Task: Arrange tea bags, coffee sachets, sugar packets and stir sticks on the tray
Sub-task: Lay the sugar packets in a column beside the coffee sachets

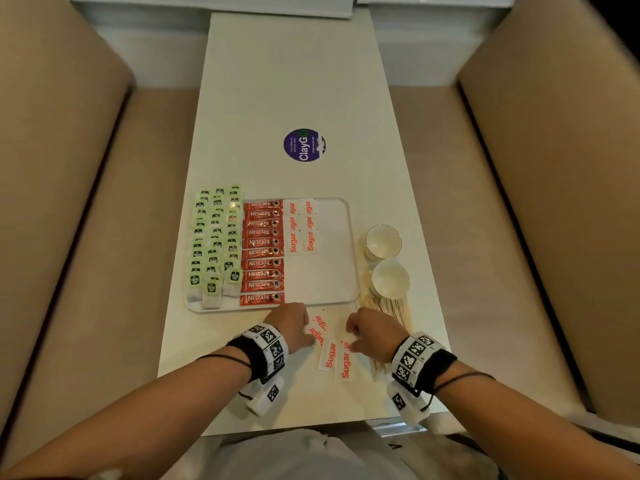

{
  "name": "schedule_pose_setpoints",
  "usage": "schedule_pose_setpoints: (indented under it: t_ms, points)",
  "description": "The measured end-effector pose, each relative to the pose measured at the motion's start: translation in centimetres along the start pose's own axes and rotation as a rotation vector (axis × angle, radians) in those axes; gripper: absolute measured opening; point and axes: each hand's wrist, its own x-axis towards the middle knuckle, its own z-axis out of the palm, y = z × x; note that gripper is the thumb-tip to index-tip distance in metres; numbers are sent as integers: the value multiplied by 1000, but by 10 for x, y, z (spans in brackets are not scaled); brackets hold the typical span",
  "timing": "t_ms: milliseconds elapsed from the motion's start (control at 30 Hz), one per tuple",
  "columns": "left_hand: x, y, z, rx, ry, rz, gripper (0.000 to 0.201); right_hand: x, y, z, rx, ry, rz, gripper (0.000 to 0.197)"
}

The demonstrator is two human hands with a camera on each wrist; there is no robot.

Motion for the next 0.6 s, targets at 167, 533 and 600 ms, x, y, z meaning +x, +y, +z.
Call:
schedule_pose_setpoints:
  t_ms: [167, 533, 600]
  points:
    - [1, 6, 2, 6, -8, 0, 36, -3, -4, 7, -35, 8, -14, 45]
    - [3, 11, -1, 30, -90, -1, 4, 5, -28, 7, -91, 26, -37, 45]
    - [3, 9, -2, -6, -85, -7, 5, 5, -32, 7, -96, 31, -43, 42]
